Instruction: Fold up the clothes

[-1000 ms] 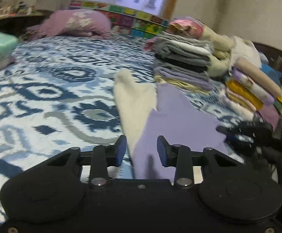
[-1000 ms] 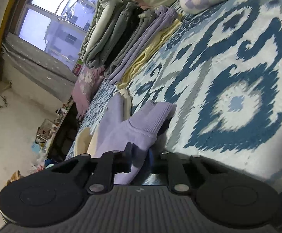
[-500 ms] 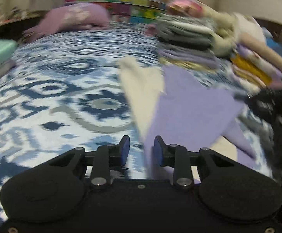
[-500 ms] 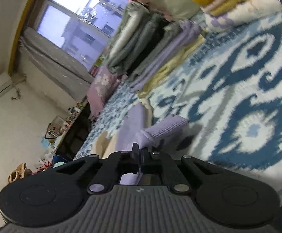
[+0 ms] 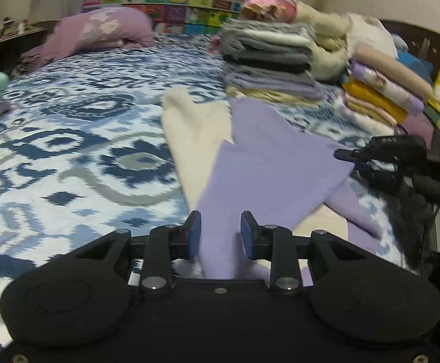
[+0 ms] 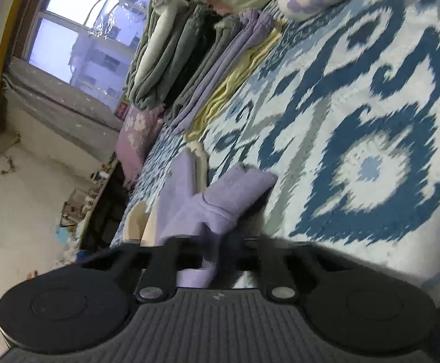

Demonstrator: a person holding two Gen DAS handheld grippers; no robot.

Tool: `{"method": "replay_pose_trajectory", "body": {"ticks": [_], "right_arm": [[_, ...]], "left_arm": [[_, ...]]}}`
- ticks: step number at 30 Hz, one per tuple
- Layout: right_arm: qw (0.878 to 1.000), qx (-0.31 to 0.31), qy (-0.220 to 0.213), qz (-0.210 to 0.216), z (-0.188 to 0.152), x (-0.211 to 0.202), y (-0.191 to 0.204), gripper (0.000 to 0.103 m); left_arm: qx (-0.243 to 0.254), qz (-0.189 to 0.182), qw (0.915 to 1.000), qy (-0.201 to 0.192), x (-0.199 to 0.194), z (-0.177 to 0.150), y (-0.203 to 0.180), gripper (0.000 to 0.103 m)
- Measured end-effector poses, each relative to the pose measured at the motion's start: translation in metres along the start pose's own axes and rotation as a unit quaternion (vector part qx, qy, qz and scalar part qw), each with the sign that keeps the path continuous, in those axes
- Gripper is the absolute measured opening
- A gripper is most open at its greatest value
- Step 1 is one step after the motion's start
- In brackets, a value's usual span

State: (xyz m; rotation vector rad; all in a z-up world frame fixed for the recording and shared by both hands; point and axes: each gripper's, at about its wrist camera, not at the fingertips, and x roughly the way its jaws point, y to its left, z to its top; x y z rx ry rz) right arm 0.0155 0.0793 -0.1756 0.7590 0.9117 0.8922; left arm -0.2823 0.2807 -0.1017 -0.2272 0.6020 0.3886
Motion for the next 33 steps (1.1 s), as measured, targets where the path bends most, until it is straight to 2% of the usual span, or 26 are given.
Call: {"method": "replay_pose_trajectory", "body": {"ticks": [6,10,13,15,17,20,24,26,28,30,31,33], "right_arm": [[0.999,-0.032,-0.026,0.023,0.002,-0.022,0.022,0.004],[1.0,-0.023,0.0,-0.016,-0.002,-0.014,0.011,0.004],[1.0,0.007,-0.002,-0.013,-0.003,-0.015,0.003,0.011],[1.0,0.011,-0.008,-0.016,-0.003,-0.015,0.001,0.023],[1.0,0.014,-0.012,-0.015,-0.002,-0.012,-0.001,0.022],[1.0,-0.01,-0.011,-0.007,-0.003,-0.011,0.004,0.004],[0.999,-0.029,-0.021,0.001,-0.004,-0.025,0.011,0.004],[0.999,-0.029,-0.018,-0.004,-0.005,-0.031,0.011,0.004],[1.0,-0.028,-0.01,-0.009,-0.007,-0.034,0.01,0.004],[1.0,-0.026,-0.004,-0.013,-0.008,-0.034,0.008,0.004],[1.0,-0.024,-0.002,-0.014,-0.009,-0.034,0.008,0.004],[1.0,-0.022,0.001,-0.015,-0.009,-0.032,0.007,0.004]], "left_arm": [[0.056,0.011,0.9968,0.056,0.019,-0.013,-0.014,0.027],[0.052,-0.006,0.9965,0.066,0.017,-0.01,-0.006,0.027],[0.031,-0.01,0.9984,0.047,0.009,0.002,0.002,0.027],[0.0,-0.01,0.9998,0.02,0.007,0.018,0.013,0.027],[-0.025,-0.009,0.9996,-0.003,0.015,0.04,0.023,0.027],[-0.021,0.002,0.9994,-0.028,0.046,0.077,0.032,0.027],[-0.001,0.007,0.9997,-0.022,0.108,0.115,0.043,0.024],[0.012,-0.008,0.9998,-0.014,0.138,0.126,0.046,0.024],[0.024,-0.025,0.9994,0.008,0.169,0.133,0.048,0.024],[0.065,-0.022,0.9968,0.041,0.196,0.13,0.041,0.024],[0.087,-0.02,0.995,0.045,0.2,0.13,0.037,0.024],[0.098,-0.023,0.9941,0.04,0.192,0.14,0.038,0.024]]}}
